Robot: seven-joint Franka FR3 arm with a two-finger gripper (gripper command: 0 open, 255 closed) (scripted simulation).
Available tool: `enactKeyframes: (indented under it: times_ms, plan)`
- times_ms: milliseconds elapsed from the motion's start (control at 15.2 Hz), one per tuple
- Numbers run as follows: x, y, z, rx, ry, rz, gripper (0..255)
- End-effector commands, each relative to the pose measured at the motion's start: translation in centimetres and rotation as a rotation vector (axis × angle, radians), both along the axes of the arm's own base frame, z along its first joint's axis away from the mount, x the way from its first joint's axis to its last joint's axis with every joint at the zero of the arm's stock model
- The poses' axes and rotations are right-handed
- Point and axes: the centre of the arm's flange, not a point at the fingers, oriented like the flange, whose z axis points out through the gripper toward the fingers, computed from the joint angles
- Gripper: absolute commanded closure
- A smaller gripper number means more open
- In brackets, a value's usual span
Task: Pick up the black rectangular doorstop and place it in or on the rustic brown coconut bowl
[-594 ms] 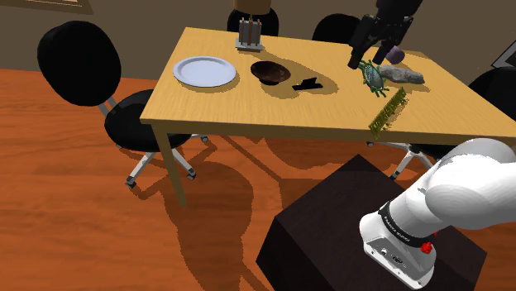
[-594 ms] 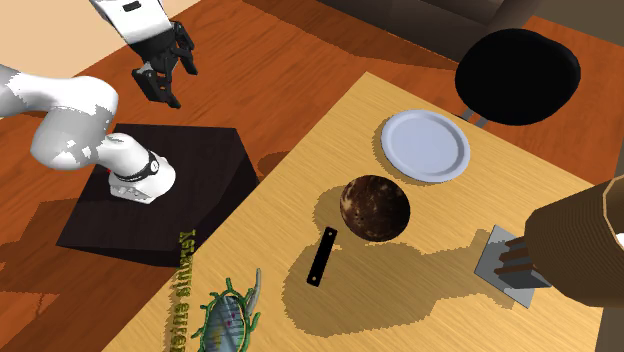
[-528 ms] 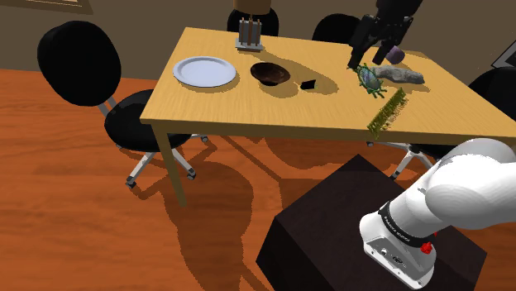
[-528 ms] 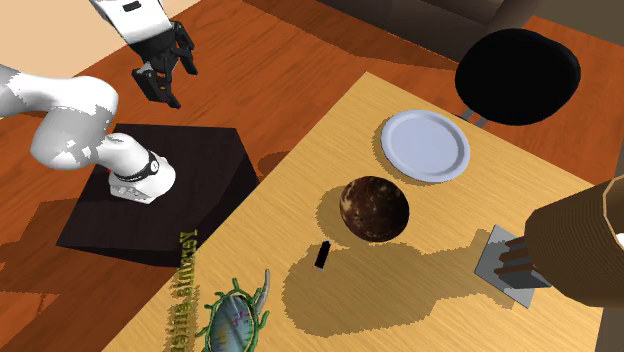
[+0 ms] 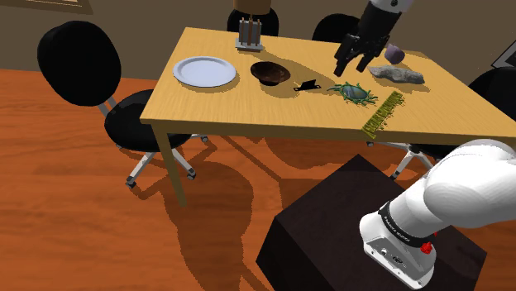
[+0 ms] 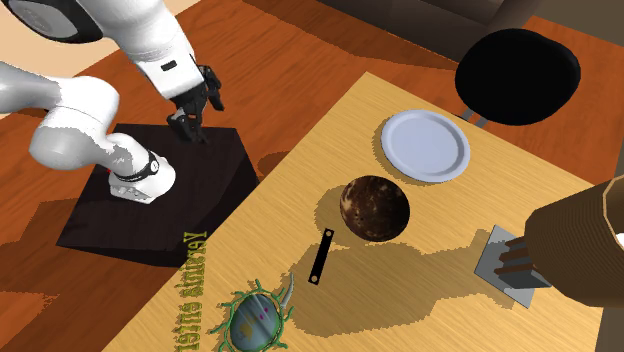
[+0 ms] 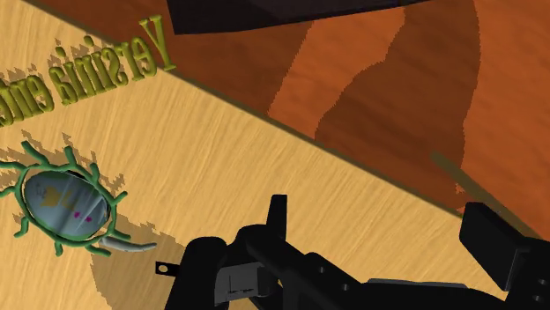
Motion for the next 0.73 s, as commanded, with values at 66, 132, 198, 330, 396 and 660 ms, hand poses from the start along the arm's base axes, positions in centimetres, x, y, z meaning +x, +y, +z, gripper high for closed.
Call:
enactKeyframes:
  times_ms: [66,132,198,330,396,660]
  plan:
    - [2.0,-2.0,-2.5,-0.010,-0.036,-0.005,0]
    - [2.7,-2.7,-3.3,-0.013,-0.046,-0.008,0]
    - [3.3,-3.4,-4.1,-0.016,-0.057,-0.010,0]
    - [4.6,-4.8,-5.6,-0.022,-0.079,-0.014,0]
    - [5.3,-5.5,-6.3,-0.025,-0.090,-0.016,0]
    - [8.0,-8.3,-9.1,-0.037,-0.133,-0.024,0]
